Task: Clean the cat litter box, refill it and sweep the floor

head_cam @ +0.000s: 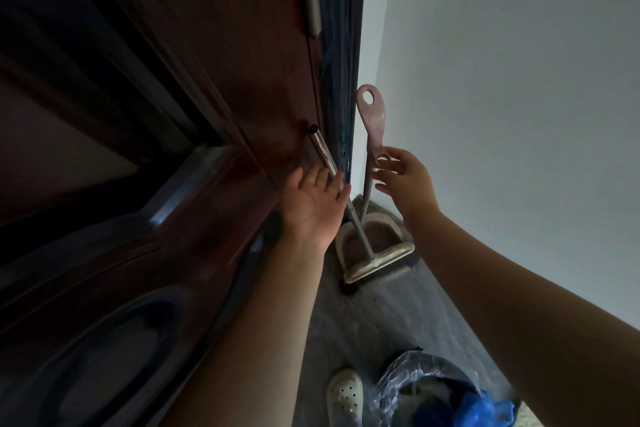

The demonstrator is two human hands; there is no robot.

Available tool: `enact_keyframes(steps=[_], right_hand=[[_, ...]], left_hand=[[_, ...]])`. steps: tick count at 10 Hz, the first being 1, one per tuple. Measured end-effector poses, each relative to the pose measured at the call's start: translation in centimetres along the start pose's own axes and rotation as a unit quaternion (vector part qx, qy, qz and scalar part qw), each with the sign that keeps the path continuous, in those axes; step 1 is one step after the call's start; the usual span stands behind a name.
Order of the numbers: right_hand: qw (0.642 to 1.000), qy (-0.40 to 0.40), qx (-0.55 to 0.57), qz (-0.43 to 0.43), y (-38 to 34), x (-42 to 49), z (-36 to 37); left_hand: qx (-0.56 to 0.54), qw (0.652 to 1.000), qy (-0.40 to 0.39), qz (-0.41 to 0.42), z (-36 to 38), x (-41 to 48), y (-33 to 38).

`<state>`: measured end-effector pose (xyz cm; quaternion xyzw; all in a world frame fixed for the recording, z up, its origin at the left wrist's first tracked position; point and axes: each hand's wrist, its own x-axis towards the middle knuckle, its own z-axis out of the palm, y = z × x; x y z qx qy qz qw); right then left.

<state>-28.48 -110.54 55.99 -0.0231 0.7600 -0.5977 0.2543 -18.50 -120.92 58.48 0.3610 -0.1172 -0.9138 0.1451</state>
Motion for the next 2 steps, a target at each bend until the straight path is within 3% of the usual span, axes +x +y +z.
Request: enact_keyframes(steps=[2], right_hand=[[0.998, -0.007, 0.058, 0.031, -0.9, -1.8, -2.1]], left_hand=[[0.061, 0.998, 0.017, -0.002, 0.1, -1.3, 0.2]])
